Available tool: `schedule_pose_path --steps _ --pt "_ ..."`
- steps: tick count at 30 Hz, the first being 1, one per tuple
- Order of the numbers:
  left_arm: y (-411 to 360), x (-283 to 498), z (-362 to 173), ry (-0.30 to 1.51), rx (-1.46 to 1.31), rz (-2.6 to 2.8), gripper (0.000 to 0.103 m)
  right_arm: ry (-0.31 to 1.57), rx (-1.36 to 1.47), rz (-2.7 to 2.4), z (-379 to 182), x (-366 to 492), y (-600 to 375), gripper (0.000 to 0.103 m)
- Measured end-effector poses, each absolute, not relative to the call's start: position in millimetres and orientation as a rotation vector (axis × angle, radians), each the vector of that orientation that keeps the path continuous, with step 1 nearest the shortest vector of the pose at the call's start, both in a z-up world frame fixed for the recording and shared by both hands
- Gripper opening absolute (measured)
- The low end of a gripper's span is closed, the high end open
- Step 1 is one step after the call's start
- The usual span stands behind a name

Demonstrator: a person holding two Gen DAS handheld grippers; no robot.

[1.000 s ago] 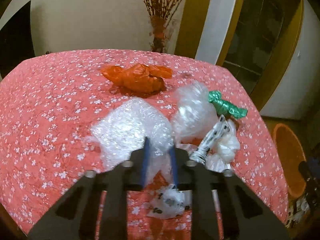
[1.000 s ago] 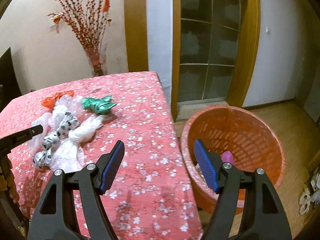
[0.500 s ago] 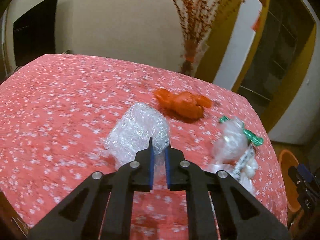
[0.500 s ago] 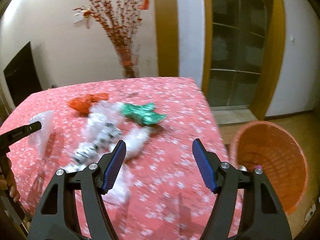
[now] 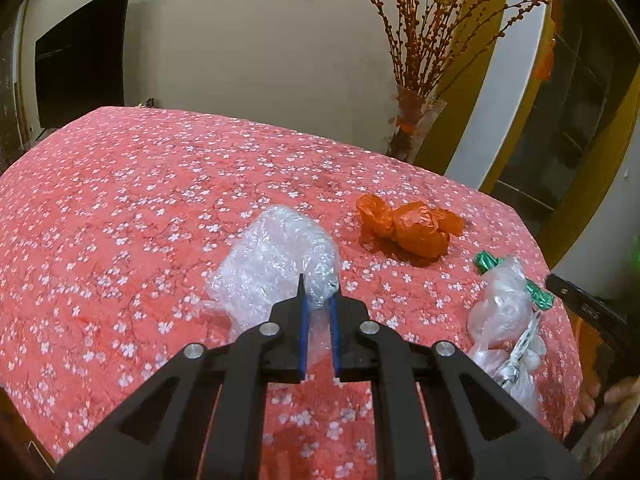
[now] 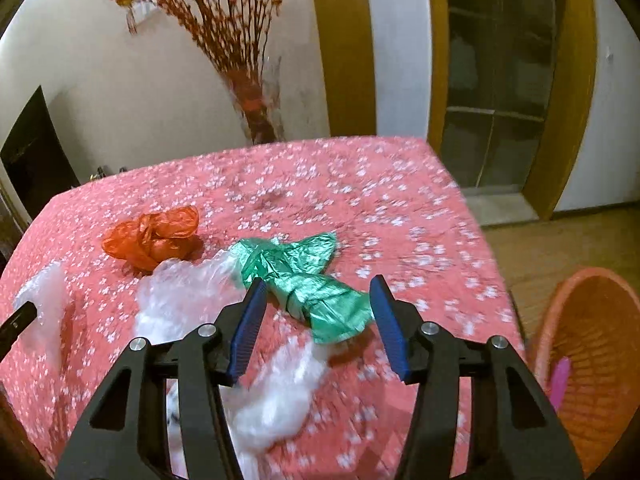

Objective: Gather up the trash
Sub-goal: 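Grasp bubble wrap with the left gripper while the right gripper grasps the green bag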

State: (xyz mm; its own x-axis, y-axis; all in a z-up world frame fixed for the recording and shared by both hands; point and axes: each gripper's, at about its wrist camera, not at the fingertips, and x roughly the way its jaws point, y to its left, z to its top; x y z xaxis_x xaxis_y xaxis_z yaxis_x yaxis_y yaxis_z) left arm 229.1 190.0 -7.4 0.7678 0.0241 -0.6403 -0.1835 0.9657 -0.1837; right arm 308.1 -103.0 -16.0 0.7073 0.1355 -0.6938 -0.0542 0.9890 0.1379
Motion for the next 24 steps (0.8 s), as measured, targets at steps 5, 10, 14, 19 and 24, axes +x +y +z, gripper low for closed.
schedule_pose_path --steps 5,10,14,19,24 --pt "184 240 -10 0.699 -0.229 0.093 0.01 0.862 0.043 0.105 -39 328 -91 0.054" --pt "173 245 -14 0.712 -0.215 0.069 0.01 0.897 0.04 0.086 -52 329 -98 0.035" --pt "164 244 -14 0.715 -0.204 0.049 0.01 0.885 0.091 0.084 -49 323 -112 0.023" --pt "151 241 -10 0.715 -0.196 0.023 0.01 0.858 0.119 0.067 -42 306 -127 0.022" --pt "131 234 -3 0.708 -0.174 -0.019 0.01 0.813 0.134 0.044 -29 278 -147 0.022"
